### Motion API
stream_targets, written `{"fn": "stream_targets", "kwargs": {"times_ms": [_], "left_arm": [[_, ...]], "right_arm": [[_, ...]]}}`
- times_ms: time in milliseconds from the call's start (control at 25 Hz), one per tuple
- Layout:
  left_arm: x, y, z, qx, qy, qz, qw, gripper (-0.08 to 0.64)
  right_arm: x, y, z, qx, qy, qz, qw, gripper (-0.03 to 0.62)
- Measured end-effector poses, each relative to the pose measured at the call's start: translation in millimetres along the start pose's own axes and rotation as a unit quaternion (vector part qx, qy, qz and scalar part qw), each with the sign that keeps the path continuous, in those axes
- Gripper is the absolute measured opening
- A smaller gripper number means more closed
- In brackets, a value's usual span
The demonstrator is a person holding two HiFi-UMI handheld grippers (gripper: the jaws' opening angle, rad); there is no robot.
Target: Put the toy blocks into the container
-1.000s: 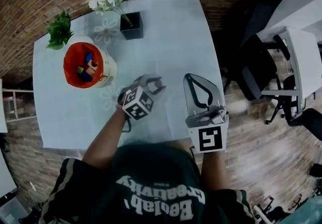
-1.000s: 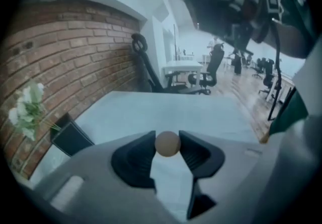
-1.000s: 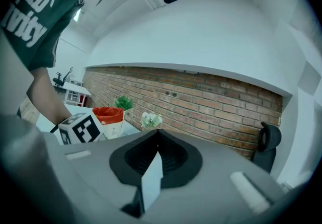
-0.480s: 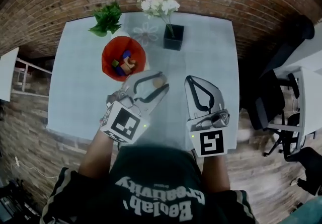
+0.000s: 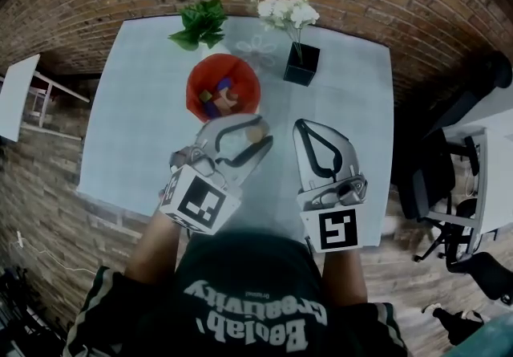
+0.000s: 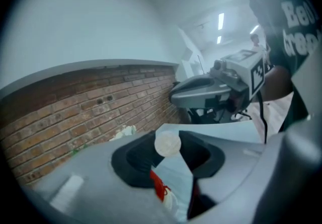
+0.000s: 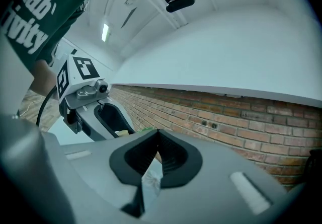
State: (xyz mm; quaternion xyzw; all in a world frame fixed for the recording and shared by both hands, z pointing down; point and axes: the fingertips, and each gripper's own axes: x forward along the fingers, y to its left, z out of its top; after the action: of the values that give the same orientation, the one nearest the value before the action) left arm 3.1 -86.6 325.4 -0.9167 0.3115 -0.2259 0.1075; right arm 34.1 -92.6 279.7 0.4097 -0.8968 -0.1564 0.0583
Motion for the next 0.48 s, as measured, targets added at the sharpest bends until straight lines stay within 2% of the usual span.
{"fn": "stream_targets", "kwargs": {"times_ms": [240,480], "left_arm": [[-2.5,11.9,-10.5,-0.002,0.004,0.003,1.0000,0.143],[-6.4,46.7,-45.4,-0.014,0.043,0.032,0.9985,0.144]], "right_arm": [[15.2,7.3,-5.5,0.002,0.008,0.008,1.000,0.008],[34.7,16.7,-13.1,0.006,0.018,0.021,1.000,0.008]]}}
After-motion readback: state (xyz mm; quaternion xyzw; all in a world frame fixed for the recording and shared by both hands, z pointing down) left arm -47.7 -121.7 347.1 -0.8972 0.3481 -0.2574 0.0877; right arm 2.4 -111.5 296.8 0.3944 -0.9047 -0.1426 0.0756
